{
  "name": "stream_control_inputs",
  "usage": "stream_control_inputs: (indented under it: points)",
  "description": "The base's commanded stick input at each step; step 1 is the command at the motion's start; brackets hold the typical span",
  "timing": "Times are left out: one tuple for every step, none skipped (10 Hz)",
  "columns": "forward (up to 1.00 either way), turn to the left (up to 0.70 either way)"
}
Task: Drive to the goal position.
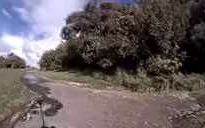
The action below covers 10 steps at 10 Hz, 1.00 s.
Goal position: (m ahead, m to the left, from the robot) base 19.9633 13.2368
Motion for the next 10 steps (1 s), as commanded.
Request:
stream_control_inputs:
  points:
    - [0.7, 0.01]
    - [0.7, 0.01]
    - [0.7, 0.01]
    - [0.7, 0.01]
    - [0.7, 0.01]
    - [0.58, 0.01]
    - [0.14, 0.0]
    - [0.0, 0.0]
    - [0.0, 0.0]
    - [0.0, 0.0]
